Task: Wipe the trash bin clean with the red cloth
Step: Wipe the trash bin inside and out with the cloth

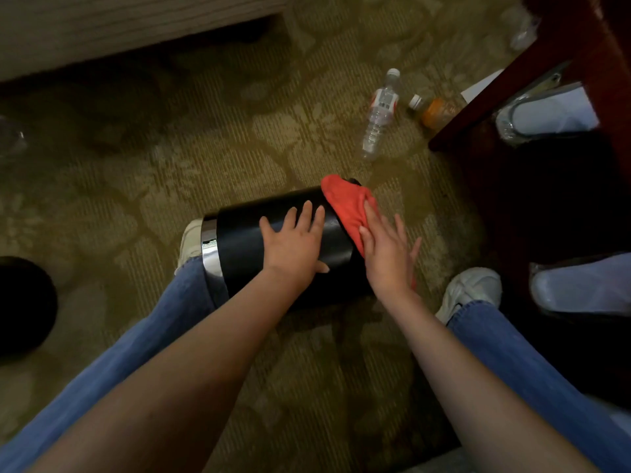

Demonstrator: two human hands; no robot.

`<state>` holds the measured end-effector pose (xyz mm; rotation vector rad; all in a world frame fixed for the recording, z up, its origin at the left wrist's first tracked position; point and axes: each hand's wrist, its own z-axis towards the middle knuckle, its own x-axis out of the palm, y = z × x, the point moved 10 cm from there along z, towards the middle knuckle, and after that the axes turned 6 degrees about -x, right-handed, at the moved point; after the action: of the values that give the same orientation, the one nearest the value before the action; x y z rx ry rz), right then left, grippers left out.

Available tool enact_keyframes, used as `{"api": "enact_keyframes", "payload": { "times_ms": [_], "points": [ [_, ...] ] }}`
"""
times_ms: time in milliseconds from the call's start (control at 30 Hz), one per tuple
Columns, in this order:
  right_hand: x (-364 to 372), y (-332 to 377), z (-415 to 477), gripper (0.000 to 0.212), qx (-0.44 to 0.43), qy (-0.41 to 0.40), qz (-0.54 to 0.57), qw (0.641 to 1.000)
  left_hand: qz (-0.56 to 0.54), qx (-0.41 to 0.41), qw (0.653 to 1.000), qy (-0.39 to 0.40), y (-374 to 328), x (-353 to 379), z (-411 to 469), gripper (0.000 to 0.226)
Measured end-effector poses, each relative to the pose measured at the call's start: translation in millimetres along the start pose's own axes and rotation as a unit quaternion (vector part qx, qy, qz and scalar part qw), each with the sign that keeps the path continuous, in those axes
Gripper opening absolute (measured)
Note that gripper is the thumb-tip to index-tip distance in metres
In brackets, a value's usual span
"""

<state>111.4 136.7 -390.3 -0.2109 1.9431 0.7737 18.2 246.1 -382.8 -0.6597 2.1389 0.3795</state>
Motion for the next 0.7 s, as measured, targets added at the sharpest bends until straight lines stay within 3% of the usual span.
{"api": "enact_keyframes", "payload": {
  "times_ms": [100,333,500,700],
  "points": [
    [-2.1,9.0,28.1,0.044,0.007,0.003,0.015,1.000,0.000,0.005,1.000,0.001,-3.0,6.0,-5.2,0.100],
    [7.6,6.6,86.6,0.037,0.066,0.124,0.009,0.990,0.011,0.012,1.000,-0.010,-2.6,5.1,-4.8,0.101],
    [0.5,7.5,31.4,0.046,-0.003,0.062,0.004,0.998,0.026,0.020,0.999,-0.019,-13.5,11.2,-19.2,0.104],
    [5.5,-6.8,-30.5,0.053,-0.010,0.021,-0.027,0.999,0.039,0.024,0.999,-0.029,-14.7,8.7,-24.0,0.102]
  ]
}}
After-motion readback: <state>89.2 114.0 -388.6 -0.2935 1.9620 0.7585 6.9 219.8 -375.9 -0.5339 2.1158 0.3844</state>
